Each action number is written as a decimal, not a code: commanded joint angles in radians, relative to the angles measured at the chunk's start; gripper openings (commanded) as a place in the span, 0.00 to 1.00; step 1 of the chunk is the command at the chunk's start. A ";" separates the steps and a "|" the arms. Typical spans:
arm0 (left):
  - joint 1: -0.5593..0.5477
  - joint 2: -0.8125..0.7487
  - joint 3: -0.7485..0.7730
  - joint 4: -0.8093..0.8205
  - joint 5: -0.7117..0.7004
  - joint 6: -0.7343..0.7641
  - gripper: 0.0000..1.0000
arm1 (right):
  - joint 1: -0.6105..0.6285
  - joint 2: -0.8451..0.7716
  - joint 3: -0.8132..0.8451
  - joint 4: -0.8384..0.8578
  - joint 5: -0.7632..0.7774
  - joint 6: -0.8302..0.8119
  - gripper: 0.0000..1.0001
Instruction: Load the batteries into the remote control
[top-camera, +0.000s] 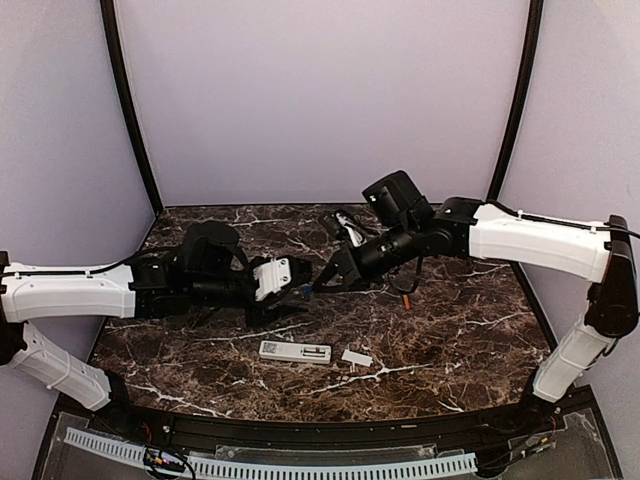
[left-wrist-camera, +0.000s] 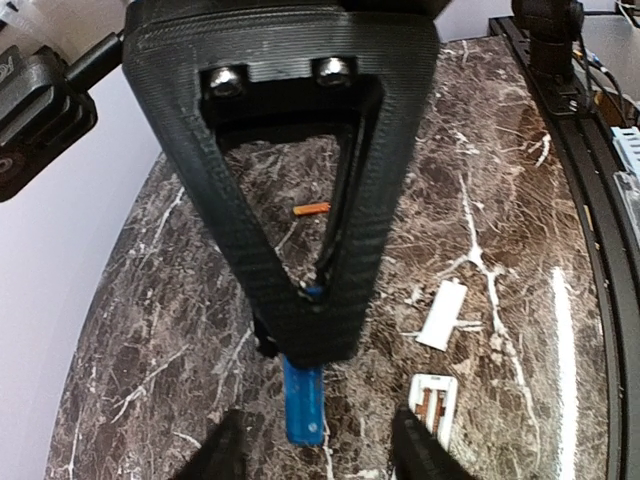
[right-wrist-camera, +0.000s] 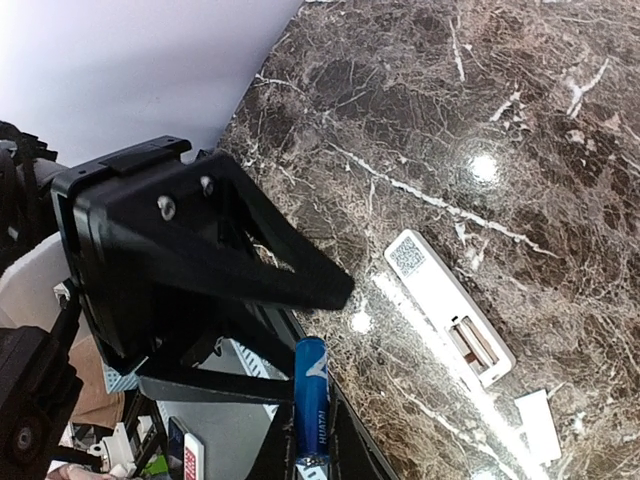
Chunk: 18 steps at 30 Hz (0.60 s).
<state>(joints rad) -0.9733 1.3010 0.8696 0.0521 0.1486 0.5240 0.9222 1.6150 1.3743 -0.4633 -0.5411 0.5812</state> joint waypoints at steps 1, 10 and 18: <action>0.010 -0.015 0.040 -0.214 0.106 0.010 0.75 | -0.025 -0.052 -0.069 -0.001 0.046 0.003 0.00; 0.050 0.078 -0.049 -0.266 0.123 0.171 0.85 | -0.110 -0.048 -0.211 0.047 0.017 -0.027 0.00; 0.073 0.337 0.025 -0.251 0.092 0.189 0.90 | -0.158 0.016 -0.216 0.049 -0.051 -0.119 0.00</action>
<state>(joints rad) -0.9092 1.5742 0.8577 -0.1772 0.2478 0.6811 0.7841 1.6005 1.1702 -0.4561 -0.5415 0.5198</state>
